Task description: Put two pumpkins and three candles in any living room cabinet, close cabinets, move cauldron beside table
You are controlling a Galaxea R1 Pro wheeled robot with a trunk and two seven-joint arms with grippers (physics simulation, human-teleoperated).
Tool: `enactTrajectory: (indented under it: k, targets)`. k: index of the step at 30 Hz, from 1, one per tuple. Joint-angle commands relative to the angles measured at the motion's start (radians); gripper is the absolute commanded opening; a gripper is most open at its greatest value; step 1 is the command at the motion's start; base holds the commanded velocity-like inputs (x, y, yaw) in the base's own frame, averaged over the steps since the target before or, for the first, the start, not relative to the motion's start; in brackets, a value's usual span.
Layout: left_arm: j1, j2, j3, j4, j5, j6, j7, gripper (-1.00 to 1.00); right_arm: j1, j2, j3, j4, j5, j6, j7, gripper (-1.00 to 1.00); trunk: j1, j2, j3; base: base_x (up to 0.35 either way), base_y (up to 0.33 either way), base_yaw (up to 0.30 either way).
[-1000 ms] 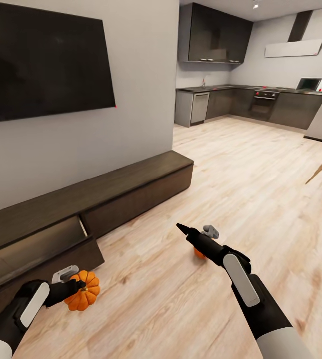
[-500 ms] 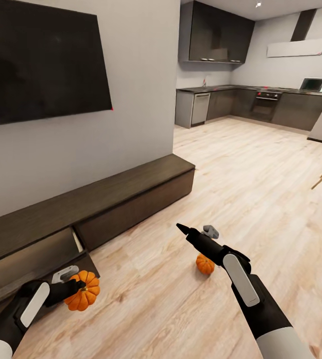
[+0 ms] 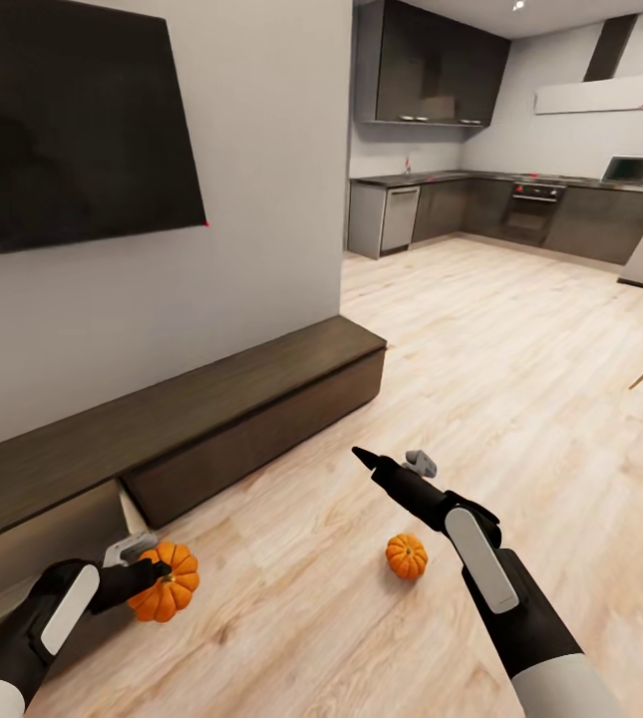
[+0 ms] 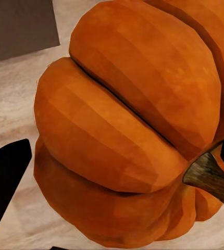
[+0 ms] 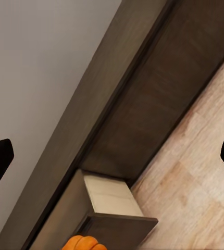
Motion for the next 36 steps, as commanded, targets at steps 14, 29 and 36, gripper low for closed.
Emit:
enactTrajectory:
  k: [14,29,36]
  targets:
    - [-0.001,0.0,0.001,-0.002,0.011,0.005,0.005,-1.0,-0.001,-0.001,0.001,0.0,-0.001,0.002,0.0,1.0,0.0,0.0,-0.001,0.238,-0.047,0.0]
    - [-0.001,0.0,0.001,-0.002,0.011,0.005,0.006,-1.0,-0.001,-0.001,0.001,0.0,-0.001,0.002,0.0,1.0,0.0,0.0,-0.001,0.222,0.018,0.0]
    - [-0.001,0.0,0.001,-0.002,0.01,0.005,0.007,-1.0,-0.001,-0.001,0.001,0.0,-0.001,0.002,0.0,1.0,0.0,0.0,0.001,0.218,-0.101,-0.1]
